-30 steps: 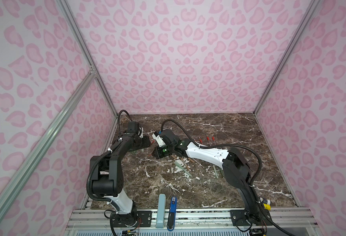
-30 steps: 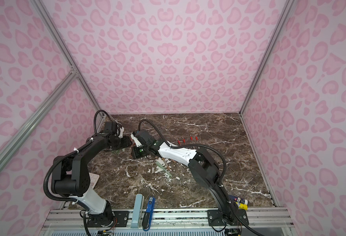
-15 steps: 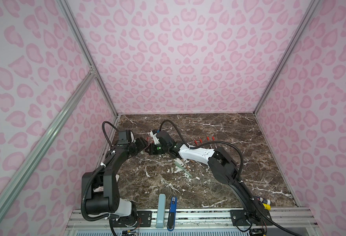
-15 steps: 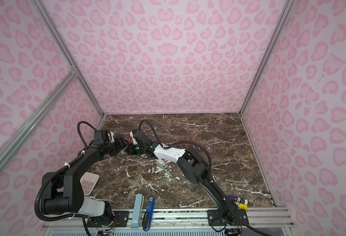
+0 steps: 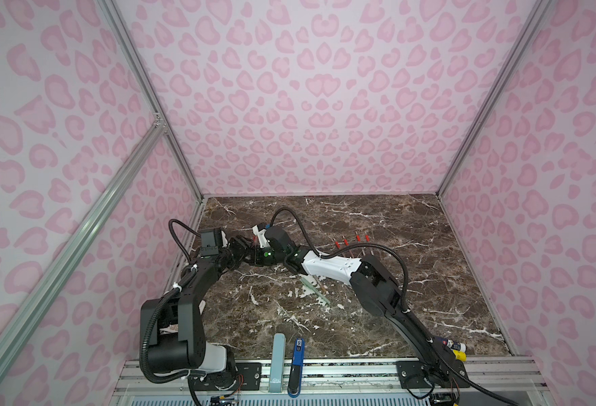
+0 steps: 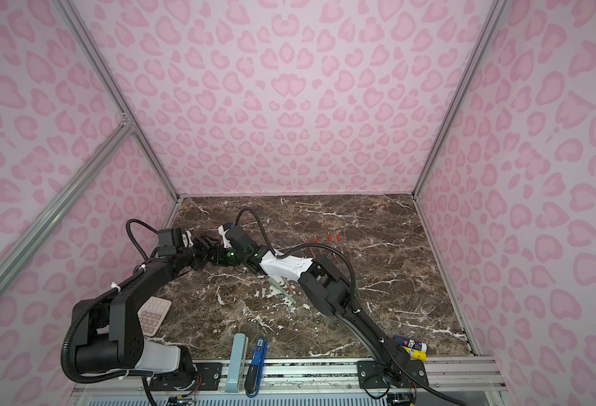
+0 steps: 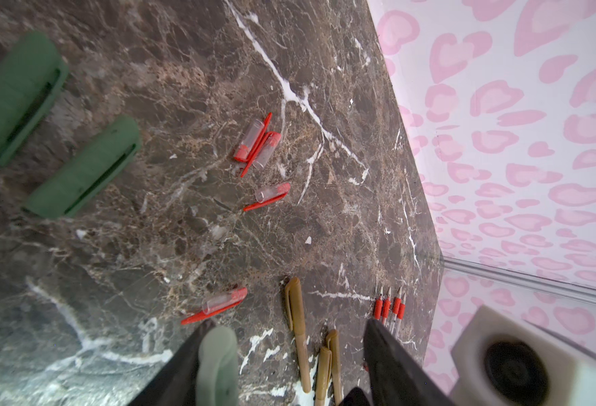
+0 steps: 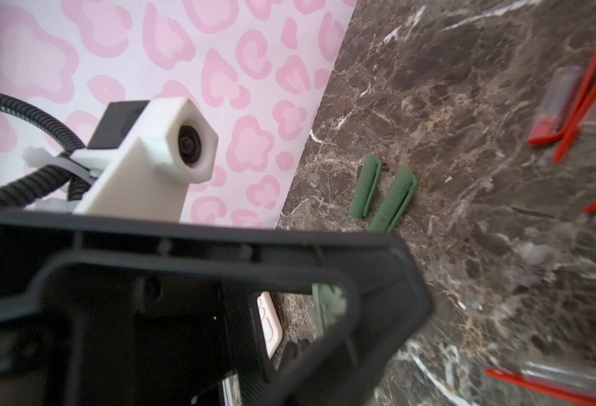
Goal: Remove pen caps from pens
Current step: Place the pen cap at the middle-left of the table.
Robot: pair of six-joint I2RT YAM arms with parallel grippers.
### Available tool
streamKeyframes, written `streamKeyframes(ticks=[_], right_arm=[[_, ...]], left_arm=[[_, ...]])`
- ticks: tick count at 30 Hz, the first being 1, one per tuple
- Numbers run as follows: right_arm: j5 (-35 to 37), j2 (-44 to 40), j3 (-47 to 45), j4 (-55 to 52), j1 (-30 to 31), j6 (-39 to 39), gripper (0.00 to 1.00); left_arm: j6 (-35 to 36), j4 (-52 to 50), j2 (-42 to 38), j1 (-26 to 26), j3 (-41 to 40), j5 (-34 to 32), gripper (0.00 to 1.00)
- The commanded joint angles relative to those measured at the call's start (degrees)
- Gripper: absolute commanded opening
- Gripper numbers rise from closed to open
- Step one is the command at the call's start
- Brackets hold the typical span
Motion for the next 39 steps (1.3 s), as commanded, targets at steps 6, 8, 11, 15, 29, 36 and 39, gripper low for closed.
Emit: streamKeyframes(ticks=[6, 8, 11, 15, 29, 36, 39], right_arm=[[1.57, 3.09, 3.16, -2.39, -0.55, -0.51, 0.00], [1.90, 4.36, 5.68, -4.86, -0.51, -1.37, 0.00], [3.51, 5.55, 7.79, -7.54, -0.48, -2.15, 0.00], [3.25, 7.07, 10.52, -8.53, -0.49, -1.79, 0.00], [6.15, -13.06, -9.95, -10.57, -1.16, -11.89, 0.00], [14.49, -25.57, -22.54, -22.74, -2.04, -21.78, 0.23], [17.06, -29.33, -27.80, -25.80, -2.06, -24.98, 0.32]], left_arm=[[0.90, 1.41, -1.23, 0.06, 0.13, 2.62, 0.68], [1.38, 1.29, -1.22, 0.19, 0.12, 2.33, 0.68], [1.99, -0.04, -1.54, 0.87, 0.32, 1.57, 0.68], [1.99, 0.37, -1.57, 1.25, -0.27, 1.37, 0.68], [22.88, -6.32, -1.66, 1.12, 4.23, -13.01, 0.69], [38.67, -5.23, -5.40, -0.52, 4.10, -15.39, 0.74], [42.85, -6.74, -5.99, -0.90, 4.75, -13.91, 0.74]])
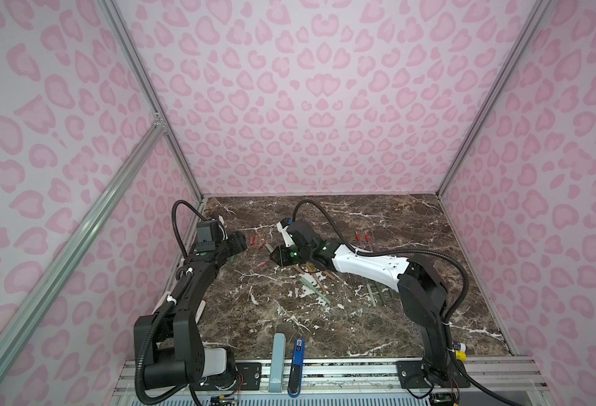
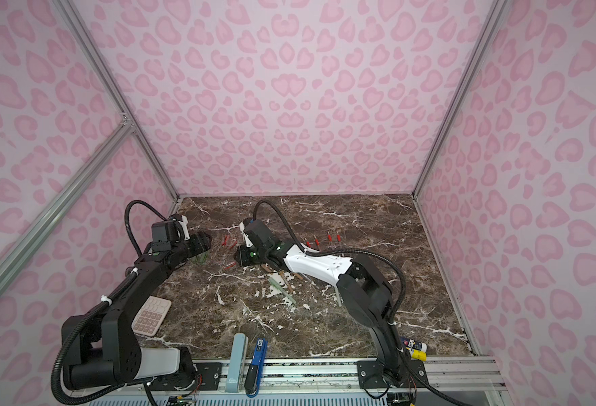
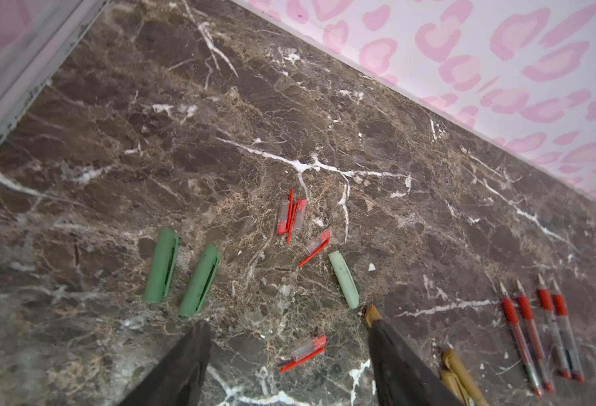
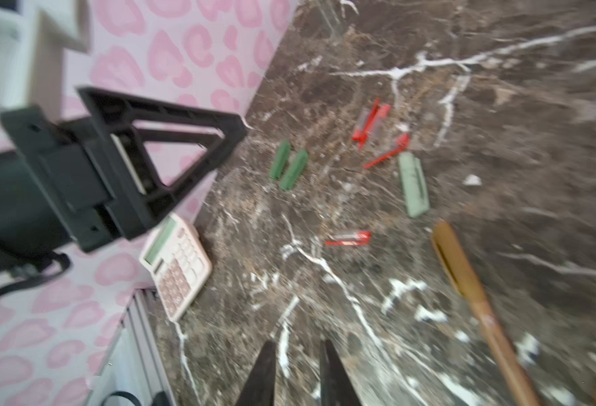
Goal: Remove pen caps from pens
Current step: Place the pen cap at the middle-left of the table, then pick up the pen from the center of the table.
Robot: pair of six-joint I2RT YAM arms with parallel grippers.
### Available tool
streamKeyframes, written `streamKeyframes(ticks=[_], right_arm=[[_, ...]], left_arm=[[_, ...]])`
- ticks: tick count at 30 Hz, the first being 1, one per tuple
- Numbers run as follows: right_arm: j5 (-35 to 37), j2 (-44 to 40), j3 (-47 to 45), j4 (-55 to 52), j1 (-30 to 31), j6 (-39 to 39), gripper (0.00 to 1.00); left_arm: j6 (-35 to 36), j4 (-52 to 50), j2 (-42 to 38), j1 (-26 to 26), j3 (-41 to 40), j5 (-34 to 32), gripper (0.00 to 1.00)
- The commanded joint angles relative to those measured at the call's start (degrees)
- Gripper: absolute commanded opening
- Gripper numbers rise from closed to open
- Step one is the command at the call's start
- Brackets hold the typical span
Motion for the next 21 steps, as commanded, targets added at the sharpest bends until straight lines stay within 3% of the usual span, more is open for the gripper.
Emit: streamKeyframes(ticks=[1, 7, 21], right_arm=[[4.94, -2.71, -5.50, -6.74, 0.08, -6.11, 0.34], [10.33, -5.34, -11.99, -13.20, -0.11, -11.72, 0.37], [12.54, -3.41, -14.37, -18.85, -0.53, -15.93, 0.32]], left_arm=[[9.24, -1.56, -0.51, -0.42, 0.86, 0.21, 0.75], [16.14, -4.39, 0.25, -2.39, 2.27, -1.54, 0.79], [12.74, -4.46, 1.41, -4.05, 1.79, 2.48, 0.82]])
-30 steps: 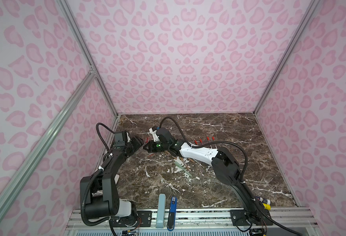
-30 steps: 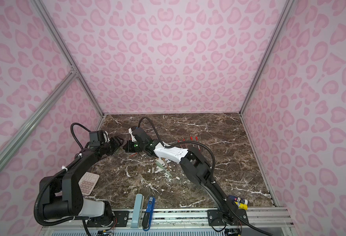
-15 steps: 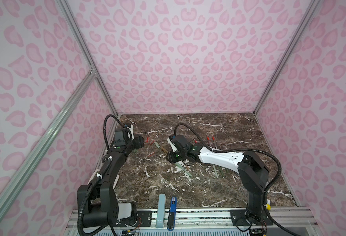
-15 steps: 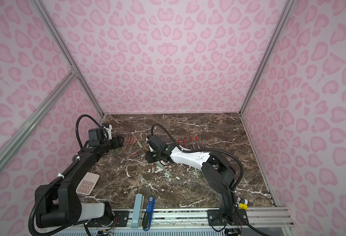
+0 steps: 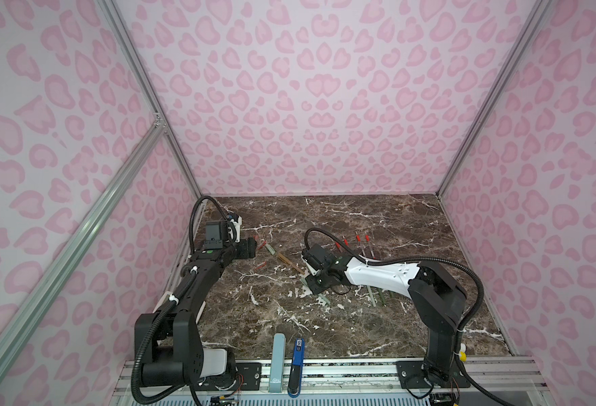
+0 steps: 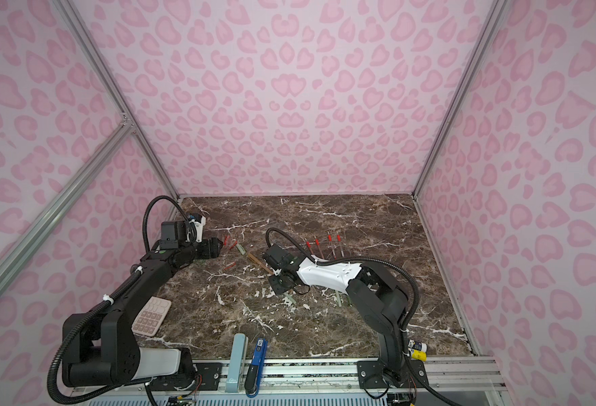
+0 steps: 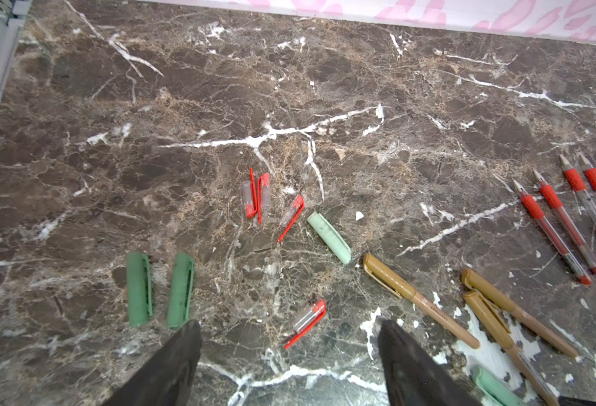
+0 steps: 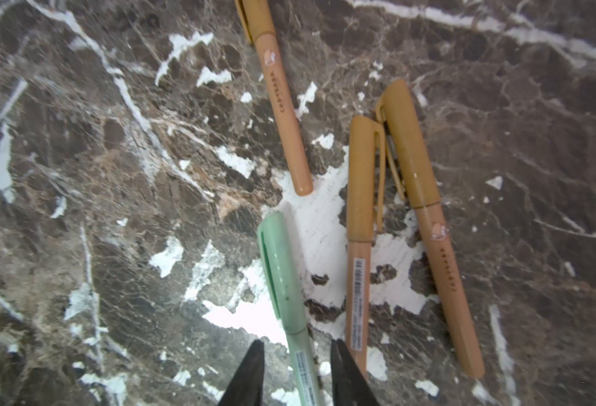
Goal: Remove pen caps from pens
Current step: Pick up the pen from the center of the table.
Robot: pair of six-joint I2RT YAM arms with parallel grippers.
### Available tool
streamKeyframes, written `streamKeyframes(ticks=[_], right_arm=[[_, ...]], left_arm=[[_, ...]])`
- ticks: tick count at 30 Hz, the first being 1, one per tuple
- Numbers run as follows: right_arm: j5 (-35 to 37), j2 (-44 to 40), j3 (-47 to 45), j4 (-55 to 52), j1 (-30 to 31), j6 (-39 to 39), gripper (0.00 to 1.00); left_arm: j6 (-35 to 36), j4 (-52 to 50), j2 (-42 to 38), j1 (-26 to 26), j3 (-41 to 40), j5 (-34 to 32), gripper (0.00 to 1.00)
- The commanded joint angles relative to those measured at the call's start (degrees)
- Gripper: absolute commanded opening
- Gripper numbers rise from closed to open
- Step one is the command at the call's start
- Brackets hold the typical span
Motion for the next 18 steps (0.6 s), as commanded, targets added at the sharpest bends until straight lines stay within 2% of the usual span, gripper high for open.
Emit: streamKeyframes(ticks=[1, 18], right_arm=[[0.71, 0.86, 0.38, -2.43, 0.23, -1.27, 0.31], [-1.51, 2.93, -3.55, 1.03, 1.49, -1.77, 0.19]], left_arm=[[-0.71, 0.12, 0.16, 0.02, 0.69, 0.67, 0.82], [-2.49, 1.52, -1.42, 0.02, -0.28, 2.29, 0.83]])
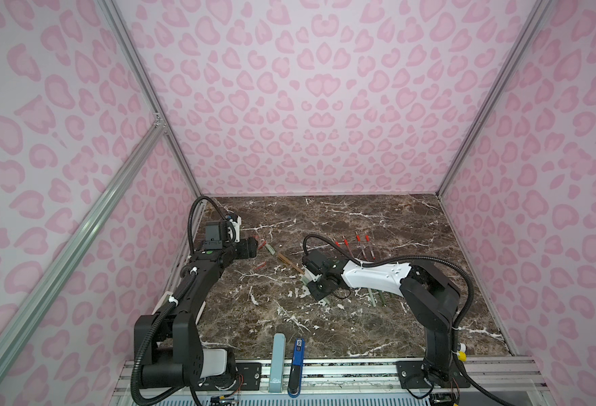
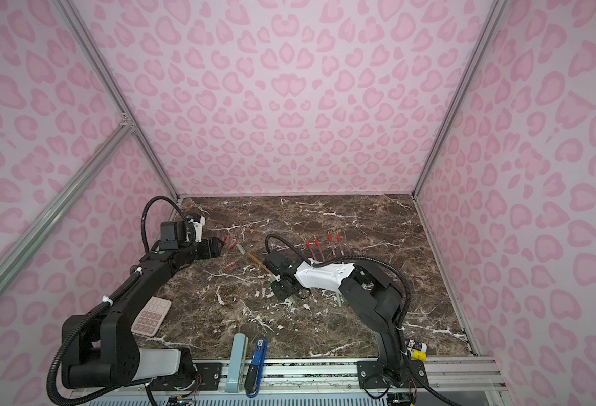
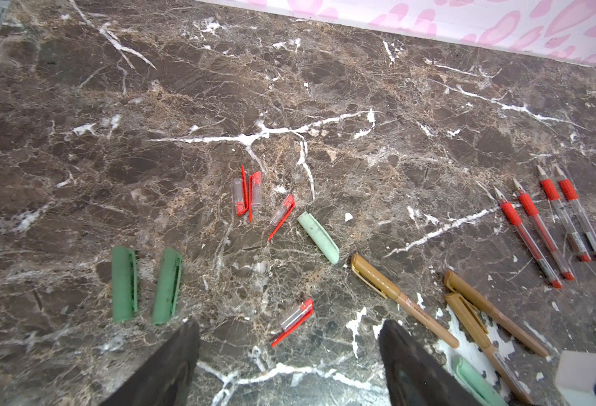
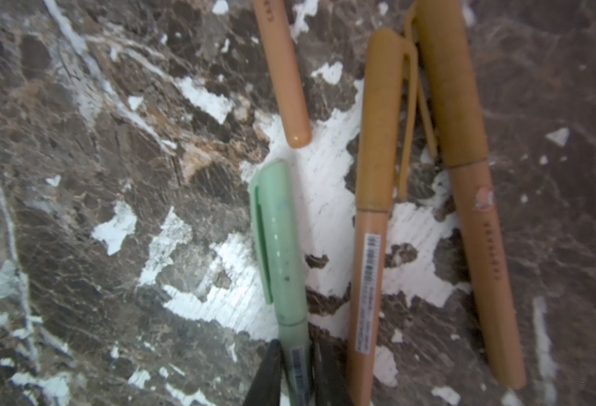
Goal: Remove pen caps from pens
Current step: Pick up the pen from the center of the table.
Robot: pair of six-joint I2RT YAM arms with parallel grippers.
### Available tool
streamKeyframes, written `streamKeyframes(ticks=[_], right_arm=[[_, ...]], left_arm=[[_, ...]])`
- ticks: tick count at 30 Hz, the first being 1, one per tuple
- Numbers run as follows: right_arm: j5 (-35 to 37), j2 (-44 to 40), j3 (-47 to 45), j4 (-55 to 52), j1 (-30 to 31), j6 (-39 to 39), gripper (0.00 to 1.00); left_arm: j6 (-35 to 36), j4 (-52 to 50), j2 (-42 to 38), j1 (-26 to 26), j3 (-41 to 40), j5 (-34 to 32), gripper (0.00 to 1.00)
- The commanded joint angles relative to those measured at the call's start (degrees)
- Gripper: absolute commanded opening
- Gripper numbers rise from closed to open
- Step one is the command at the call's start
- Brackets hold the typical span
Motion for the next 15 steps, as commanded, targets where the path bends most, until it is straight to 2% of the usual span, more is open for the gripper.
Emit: streamKeyframes(ticks=[1, 6, 8, 12, 15], right_arm=[[-1.71, 1.28, -1.55, 0.08, 0.42, -0.33, 0.18], [-1.76, 2.17, 0.73, -2.25, 0.69, -1.58, 0.10], [-2.79, 1.16, 0.15, -0.65, 0.31, -1.39, 0.09], [-4.19, -0.03, 4.59, -3.04, -0.16, -0.81, 0.07], [-5.81, -2.93, 4.91, 0.59, -0.48, 1.35, 0.06]], left_arm=[[-0.48, 1.75, -0.46, 0.05, -0.38, 1.47, 0.83], [-1.85, 1.99, -1.21, 0.04, -0.07, 5.03, 0.83], [-2.62, 4.09, -2.15, 0.03, -1.23, 7.20, 0.83], [-4.58, 5.74, -3.47, 0.10, -2.24, 11.17, 0.83], [-8.06, 9.38, -4.06, 0.13, -3.85, 15.17, 0.83]])
